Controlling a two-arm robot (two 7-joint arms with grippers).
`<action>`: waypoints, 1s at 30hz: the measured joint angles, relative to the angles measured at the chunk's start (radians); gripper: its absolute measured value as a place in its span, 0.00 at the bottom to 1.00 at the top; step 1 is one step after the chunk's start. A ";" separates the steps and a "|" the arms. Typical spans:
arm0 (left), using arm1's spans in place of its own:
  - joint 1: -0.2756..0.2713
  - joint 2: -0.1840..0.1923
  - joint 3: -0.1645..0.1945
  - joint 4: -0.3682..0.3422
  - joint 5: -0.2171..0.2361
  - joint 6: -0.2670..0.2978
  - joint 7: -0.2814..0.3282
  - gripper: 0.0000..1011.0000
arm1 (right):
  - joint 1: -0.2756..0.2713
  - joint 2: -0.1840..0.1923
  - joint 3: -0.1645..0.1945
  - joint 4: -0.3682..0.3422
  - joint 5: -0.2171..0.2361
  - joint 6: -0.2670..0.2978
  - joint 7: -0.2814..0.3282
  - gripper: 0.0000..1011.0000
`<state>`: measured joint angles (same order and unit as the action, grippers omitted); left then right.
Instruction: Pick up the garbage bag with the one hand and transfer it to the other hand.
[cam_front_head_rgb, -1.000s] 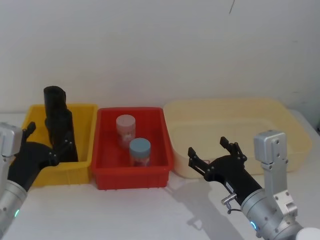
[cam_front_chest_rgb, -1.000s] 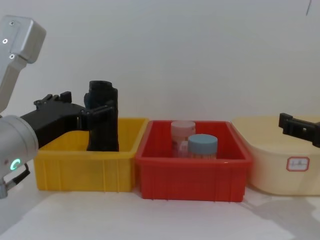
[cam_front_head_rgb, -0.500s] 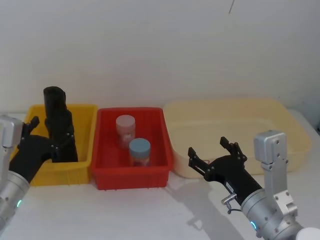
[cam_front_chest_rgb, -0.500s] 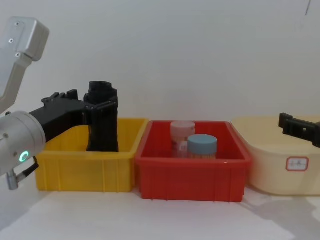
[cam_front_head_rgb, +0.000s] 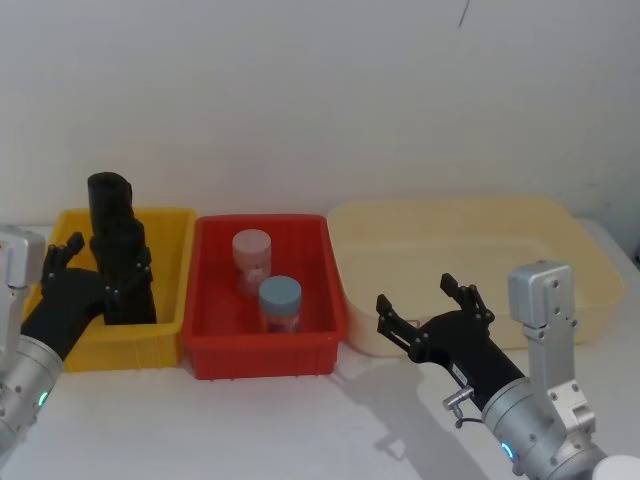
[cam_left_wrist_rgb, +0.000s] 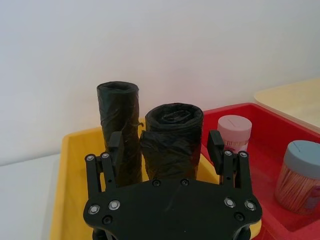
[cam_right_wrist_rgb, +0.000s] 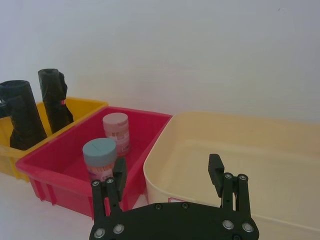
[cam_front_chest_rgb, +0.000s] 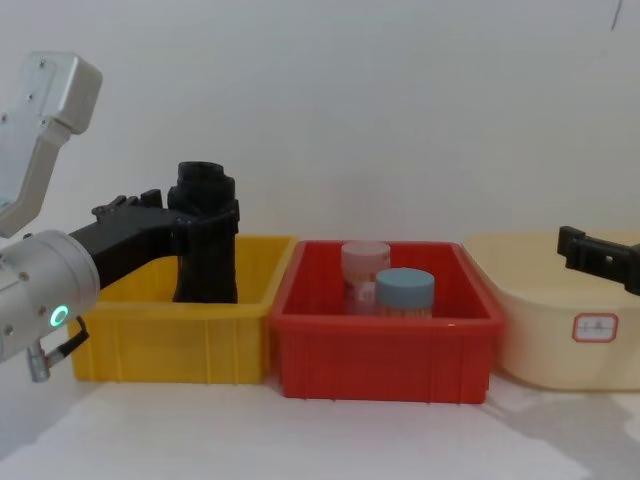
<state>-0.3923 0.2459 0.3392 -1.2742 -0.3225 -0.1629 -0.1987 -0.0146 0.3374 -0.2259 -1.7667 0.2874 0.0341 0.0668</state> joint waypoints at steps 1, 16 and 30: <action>-0.005 -0.004 -0.002 0.010 -0.003 -0.002 -0.006 0.99 | 0.000 0.000 0.000 0.000 0.000 0.000 0.000 0.99; -0.058 -0.034 -0.011 0.118 -0.029 -0.026 -0.074 0.81 | 0.000 0.000 0.000 0.000 0.000 0.000 0.000 0.99; -0.081 -0.039 -0.011 0.136 -0.036 -0.012 -0.124 0.50 | 0.000 0.000 0.000 0.000 0.000 0.000 0.000 0.99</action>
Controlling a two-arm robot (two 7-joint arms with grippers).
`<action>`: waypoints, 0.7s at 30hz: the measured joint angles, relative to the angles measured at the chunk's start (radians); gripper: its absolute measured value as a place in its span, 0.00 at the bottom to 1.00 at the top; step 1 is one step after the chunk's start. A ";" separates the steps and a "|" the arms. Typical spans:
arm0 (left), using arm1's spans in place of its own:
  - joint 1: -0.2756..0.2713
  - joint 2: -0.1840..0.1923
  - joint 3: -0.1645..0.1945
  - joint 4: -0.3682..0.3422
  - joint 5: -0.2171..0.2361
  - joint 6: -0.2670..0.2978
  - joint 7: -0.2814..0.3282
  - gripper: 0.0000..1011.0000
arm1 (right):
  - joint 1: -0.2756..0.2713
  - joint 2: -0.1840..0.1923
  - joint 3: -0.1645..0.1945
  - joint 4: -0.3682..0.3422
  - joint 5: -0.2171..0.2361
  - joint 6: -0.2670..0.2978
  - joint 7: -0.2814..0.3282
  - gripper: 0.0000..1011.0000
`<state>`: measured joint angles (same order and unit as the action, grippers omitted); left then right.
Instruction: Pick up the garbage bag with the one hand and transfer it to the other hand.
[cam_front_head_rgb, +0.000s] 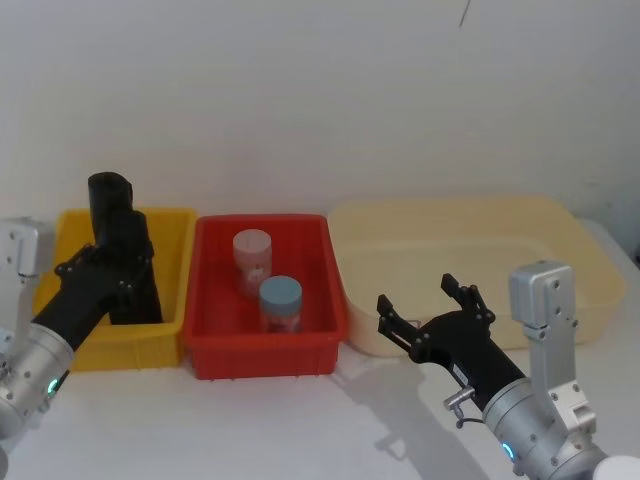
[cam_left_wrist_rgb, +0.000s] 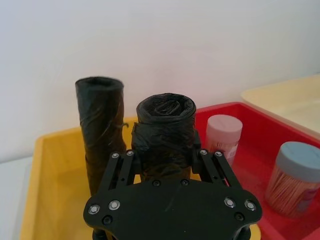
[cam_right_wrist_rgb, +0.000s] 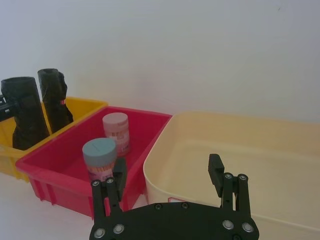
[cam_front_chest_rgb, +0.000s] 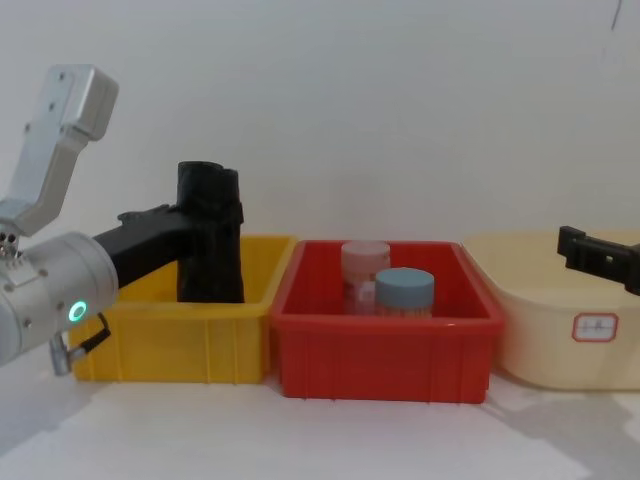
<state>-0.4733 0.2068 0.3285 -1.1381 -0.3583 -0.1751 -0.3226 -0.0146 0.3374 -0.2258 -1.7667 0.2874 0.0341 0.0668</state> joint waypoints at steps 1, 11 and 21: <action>-0.001 0.000 0.000 -0.003 0.000 0.002 -0.001 0.50 | 0.000 0.000 0.000 0.000 0.000 0.000 0.000 0.99; -0.010 0.019 0.006 -0.088 0.025 0.033 -0.015 0.43 | 0.000 0.000 0.000 0.000 0.000 0.000 0.000 0.99; -0.049 0.039 0.022 -0.169 0.030 0.055 -0.084 0.39 | 0.000 0.000 0.000 0.000 0.000 0.000 0.000 0.99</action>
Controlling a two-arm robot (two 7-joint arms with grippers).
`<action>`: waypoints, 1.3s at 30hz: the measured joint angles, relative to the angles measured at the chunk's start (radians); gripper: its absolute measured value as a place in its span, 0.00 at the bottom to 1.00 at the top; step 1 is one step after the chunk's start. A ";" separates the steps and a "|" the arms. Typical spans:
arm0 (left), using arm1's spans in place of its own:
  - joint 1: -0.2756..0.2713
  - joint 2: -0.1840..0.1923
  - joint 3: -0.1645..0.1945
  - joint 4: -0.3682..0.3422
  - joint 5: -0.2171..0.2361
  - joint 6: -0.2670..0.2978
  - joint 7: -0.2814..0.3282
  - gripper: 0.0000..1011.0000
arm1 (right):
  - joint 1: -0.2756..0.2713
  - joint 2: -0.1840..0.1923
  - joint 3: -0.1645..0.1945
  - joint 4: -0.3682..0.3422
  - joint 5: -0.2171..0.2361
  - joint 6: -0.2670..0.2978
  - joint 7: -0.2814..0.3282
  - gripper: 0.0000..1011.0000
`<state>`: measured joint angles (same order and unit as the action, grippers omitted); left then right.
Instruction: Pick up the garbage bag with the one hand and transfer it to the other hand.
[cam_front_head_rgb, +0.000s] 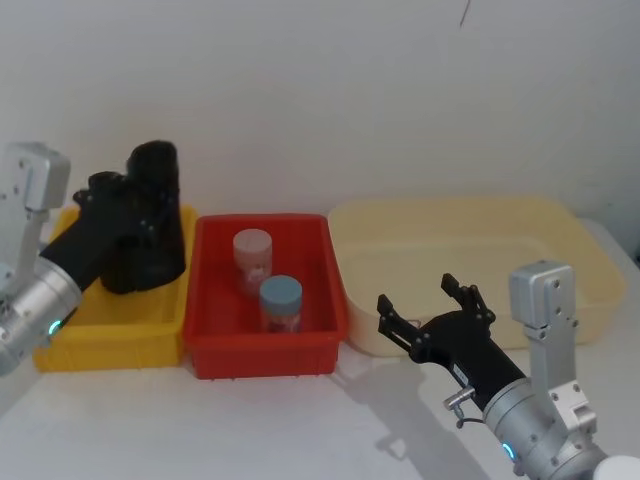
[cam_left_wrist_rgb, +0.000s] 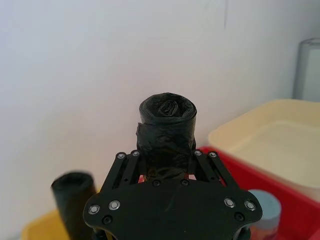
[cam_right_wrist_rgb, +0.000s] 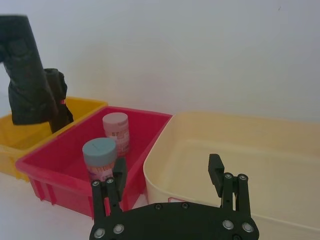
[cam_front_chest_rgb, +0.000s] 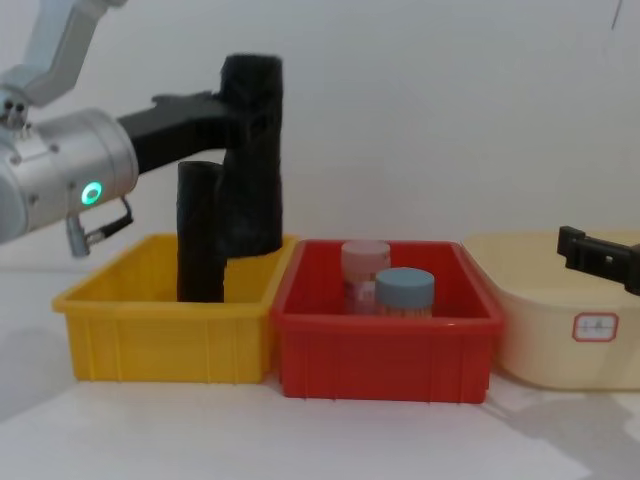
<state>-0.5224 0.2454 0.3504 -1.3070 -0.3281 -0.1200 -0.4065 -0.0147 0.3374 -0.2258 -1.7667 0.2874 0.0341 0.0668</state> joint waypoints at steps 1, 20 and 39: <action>-0.005 0.001 0.002 -0.003 -0.002 0.001 -0.006 0.38 | 0.000 0.000 0.000 0.000 0.000 0.000 0.000 0.99; -0.124 -0.056 0.068 0.083 -0.093 -0.021 -0.211 0.38 | 0.000 0.000 0.000 0.000 0.000 0.000 0.000 0.99; -0.306 -0.248 0.125 0.488 -0.216 -0.141 -0.466 0.38 | 0.000 0.000 0.000 0.000 0.000 0.000 0.000 0.99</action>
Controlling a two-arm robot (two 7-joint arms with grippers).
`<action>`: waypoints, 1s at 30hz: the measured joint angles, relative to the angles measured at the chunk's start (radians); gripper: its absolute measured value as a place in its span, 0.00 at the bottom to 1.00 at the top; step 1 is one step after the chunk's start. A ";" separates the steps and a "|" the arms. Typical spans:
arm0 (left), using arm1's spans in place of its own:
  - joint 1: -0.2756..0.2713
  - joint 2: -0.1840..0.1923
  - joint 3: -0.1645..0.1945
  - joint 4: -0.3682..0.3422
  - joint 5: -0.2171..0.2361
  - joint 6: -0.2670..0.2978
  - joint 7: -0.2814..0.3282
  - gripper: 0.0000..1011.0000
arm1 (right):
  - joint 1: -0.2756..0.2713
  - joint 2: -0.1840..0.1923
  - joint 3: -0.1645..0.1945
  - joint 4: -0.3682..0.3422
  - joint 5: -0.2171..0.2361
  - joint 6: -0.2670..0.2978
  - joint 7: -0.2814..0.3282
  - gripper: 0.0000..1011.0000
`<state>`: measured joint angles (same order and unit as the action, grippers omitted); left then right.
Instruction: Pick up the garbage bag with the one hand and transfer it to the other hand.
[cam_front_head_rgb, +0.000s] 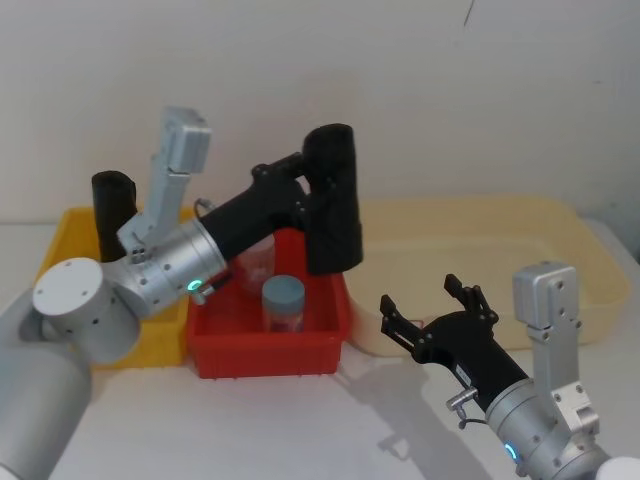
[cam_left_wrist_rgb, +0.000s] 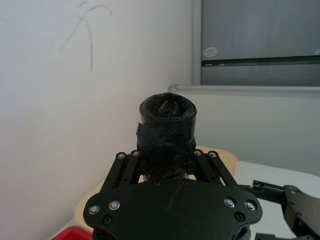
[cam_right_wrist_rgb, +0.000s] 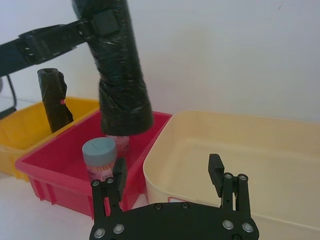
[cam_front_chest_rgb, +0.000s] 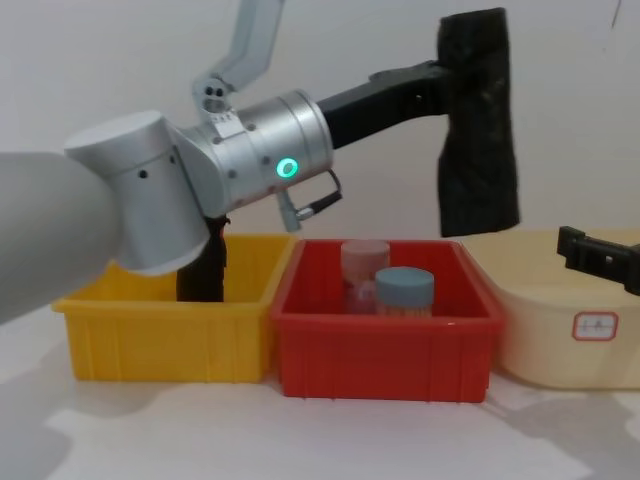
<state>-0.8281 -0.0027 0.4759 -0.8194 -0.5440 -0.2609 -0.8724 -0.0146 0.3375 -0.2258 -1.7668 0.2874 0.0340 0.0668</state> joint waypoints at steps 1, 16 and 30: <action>-0.010 -0.012 0.002 0.025 -0.007 -0.009 -0.015 0.38 | 0.000 0.000 0.000 0.000 0.000 0.000 0.000 0.99; -0.059 -0.070 0.014 0.147 -0.039 -0.038 -0.084 0.38 | 0.000 0.000 0.000 0.000 0.000 0.000 0.000 0.99; -0.069 -0.084 0.022 0.173 -0.051 -0.039 -0.104 0.38 | 0.000 0.001 -0.002 0.000 -0.011 -0.009 0.000 0.99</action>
<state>-0.8975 -0.0866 0.4978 -0.6468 -0.5946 -0.3001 -0.9760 -0.0149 0.3380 -0.2275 -1.7668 0.2768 0.0247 0.0671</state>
